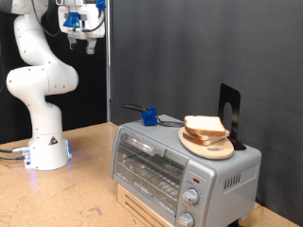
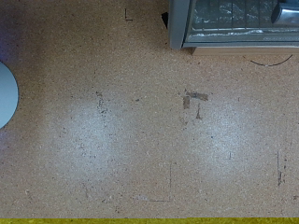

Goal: Make a piece of toast with the oven

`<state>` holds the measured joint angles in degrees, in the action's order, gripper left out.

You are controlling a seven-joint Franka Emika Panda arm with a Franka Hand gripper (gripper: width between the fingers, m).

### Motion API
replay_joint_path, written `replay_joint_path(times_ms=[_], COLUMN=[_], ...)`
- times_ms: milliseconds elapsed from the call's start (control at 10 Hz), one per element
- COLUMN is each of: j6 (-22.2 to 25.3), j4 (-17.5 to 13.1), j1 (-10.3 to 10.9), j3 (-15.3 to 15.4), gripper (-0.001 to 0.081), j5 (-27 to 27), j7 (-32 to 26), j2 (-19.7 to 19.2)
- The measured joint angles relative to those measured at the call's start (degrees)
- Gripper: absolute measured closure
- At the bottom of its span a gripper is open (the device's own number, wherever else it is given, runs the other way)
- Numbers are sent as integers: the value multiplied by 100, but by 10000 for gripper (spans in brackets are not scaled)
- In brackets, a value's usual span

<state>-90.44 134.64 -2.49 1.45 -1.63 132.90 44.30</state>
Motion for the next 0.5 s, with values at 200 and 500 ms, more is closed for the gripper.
replay_joint_path(times_ms=[200,500], j6=[0,-330], j4=[-11,16], j1=[137,401], j3=[-44,-372], gripper=[-2,-2], j5=[0,122], j7=[-1088,-3195], j2=[12,-27])
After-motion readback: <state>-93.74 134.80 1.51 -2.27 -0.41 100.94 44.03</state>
